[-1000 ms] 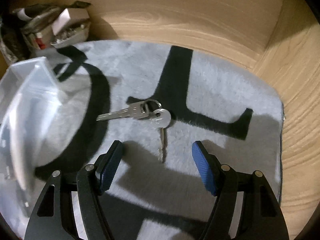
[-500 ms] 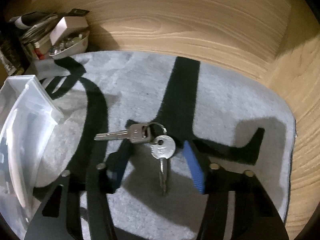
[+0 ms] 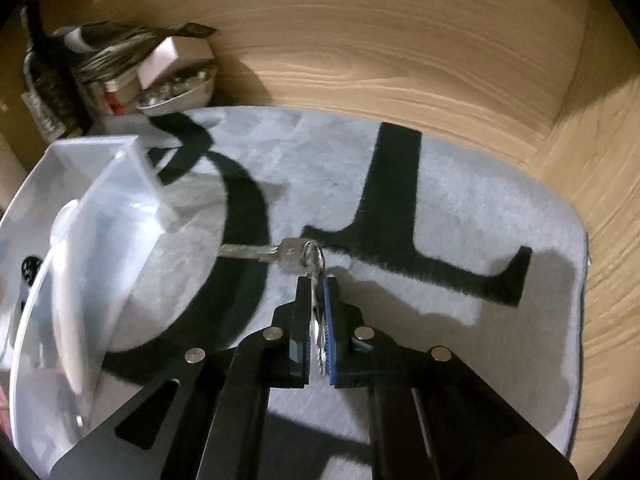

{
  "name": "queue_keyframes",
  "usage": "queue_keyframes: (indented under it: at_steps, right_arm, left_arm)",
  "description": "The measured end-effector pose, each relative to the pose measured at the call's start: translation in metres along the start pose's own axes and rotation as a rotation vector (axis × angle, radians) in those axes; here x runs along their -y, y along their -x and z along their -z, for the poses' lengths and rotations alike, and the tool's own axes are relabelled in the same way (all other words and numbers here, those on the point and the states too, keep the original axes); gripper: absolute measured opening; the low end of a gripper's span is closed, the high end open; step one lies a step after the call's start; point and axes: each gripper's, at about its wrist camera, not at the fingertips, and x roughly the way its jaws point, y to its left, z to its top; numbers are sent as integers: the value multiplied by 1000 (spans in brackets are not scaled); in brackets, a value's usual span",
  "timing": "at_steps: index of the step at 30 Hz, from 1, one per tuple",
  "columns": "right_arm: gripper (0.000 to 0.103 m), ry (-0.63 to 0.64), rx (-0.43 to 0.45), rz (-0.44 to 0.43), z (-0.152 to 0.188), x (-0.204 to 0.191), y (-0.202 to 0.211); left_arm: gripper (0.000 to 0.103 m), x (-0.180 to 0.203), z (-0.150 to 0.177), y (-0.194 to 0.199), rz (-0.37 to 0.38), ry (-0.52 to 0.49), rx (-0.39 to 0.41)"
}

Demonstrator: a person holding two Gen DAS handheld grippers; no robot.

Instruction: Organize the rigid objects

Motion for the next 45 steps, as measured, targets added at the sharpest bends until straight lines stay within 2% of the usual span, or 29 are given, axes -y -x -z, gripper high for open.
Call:
queue_keyframes:
  at_steps: [6, 7, 9, 10, 11, 14, 16, 21, 24, 26, 31, 38, 45]
  right_arm:
    - [6, 45, -44, -49, 11, -16, 9]
    - [10, 45, -51, -46, 10, -17, 10]
    - [32, 41, -48, -37, 5, -20, 10]
    - [49, 37, -36, -29, 2, -20, 10]
    - [57, 33, -20, -16, -3, -22, 7]
    - [61, 39, -32, -23, -13, -26, -3]
    - [70, 39, -51, -17, -18, -30, -13]
    - [71, 43, -87, 14, -27, -38, -42]
    - [71, -6, -74, -10, -31, -33, -45]
    - [59, -20, -68, -13, -31, -30, -45]
    - [59, -13, -58, -8, -26, -30, -38]
    - [59, 6, -11, -10, -21, -35, -12]
    - [59, 41, 94, -5, -23, -49, 34]
  left_arm:
    - [10, 0, 0, 0, 0, -1, 0]
    - [10, 0, 0, 0, -1, -2, 0]
    - [10, 0, 0, 0, 0, 0, 0]
    - [10, 0, 0, 0, 1, 1, 0]
    - [10, 0, 0, 0, 0, 1, 0]
    - [10, 0, 0, 0, 0, 0, 0]
    - [10, 0, 0, 0, 1, 1, 0]
    - [10, 1, 0, 0, 0, -1, 0]
    - [10, 1, 0, 1, 2, -2, -1]
    - [10, 1, 0, 1, 2, -1, 0]
    - [10, 1, 0, 1, 1, -3, -1]
    - [10, 1, 0, 1, 1, -1, 0]
    - [10, 1, 0, 1, 1, -1, -1]
